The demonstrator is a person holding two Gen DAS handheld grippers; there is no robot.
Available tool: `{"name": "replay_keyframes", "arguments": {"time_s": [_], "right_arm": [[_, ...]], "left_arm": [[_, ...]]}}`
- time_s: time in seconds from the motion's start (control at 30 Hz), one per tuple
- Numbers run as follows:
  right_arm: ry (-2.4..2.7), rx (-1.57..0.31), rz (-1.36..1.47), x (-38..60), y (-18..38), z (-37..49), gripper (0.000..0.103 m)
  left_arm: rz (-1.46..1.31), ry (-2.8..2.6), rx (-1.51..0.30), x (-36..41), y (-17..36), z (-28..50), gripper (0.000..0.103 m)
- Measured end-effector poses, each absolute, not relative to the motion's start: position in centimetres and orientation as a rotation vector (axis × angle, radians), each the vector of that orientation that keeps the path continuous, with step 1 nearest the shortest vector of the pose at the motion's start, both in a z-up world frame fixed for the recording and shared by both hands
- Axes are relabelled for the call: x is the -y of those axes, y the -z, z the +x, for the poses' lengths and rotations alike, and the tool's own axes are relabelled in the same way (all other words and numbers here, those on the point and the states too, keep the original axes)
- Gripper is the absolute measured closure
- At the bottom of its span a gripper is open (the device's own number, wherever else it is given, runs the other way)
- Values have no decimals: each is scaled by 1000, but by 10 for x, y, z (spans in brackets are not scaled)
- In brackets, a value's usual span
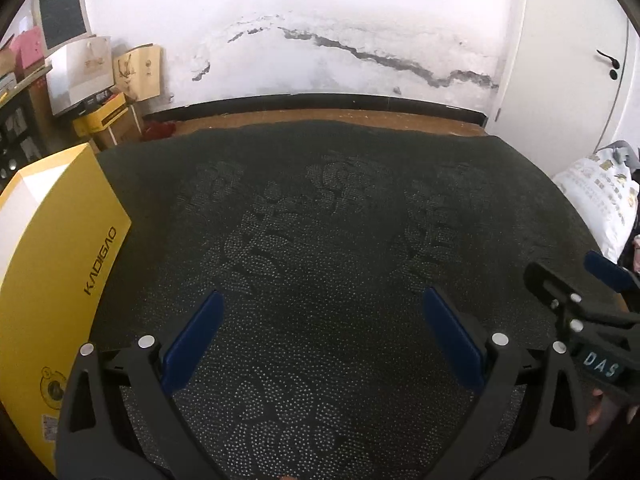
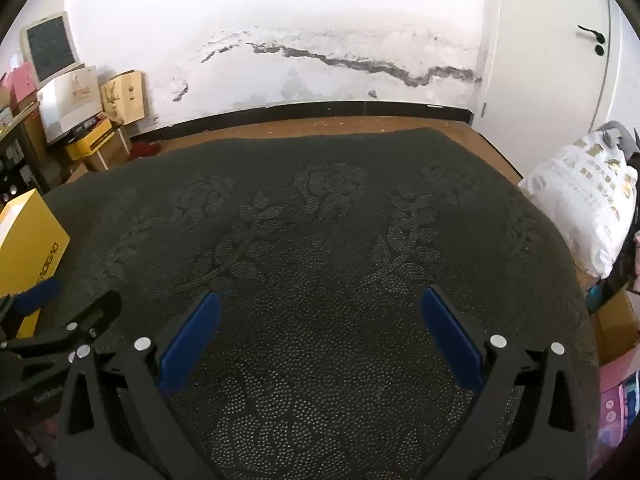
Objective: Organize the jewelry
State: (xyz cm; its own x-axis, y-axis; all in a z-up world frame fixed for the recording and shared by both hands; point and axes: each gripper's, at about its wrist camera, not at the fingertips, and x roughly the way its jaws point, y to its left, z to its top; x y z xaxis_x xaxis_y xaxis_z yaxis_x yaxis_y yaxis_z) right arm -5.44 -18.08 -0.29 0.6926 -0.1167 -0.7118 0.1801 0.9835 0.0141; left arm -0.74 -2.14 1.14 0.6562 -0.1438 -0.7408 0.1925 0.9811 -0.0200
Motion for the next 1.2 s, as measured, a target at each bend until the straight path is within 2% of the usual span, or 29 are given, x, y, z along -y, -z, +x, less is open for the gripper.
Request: {"name": "replay_keyframes", "arguments": {"time_s": [0.3, 1.2], "right_arm": [[106, -841, 129, 185, 17, -54, 6], [155, -827, 85, 186, 18, -53, 6]], "left_arm": [[53, 202, -834, 23, -10, -7, 6], [44, 193, -858, 20, -2, 0, 6]]}}
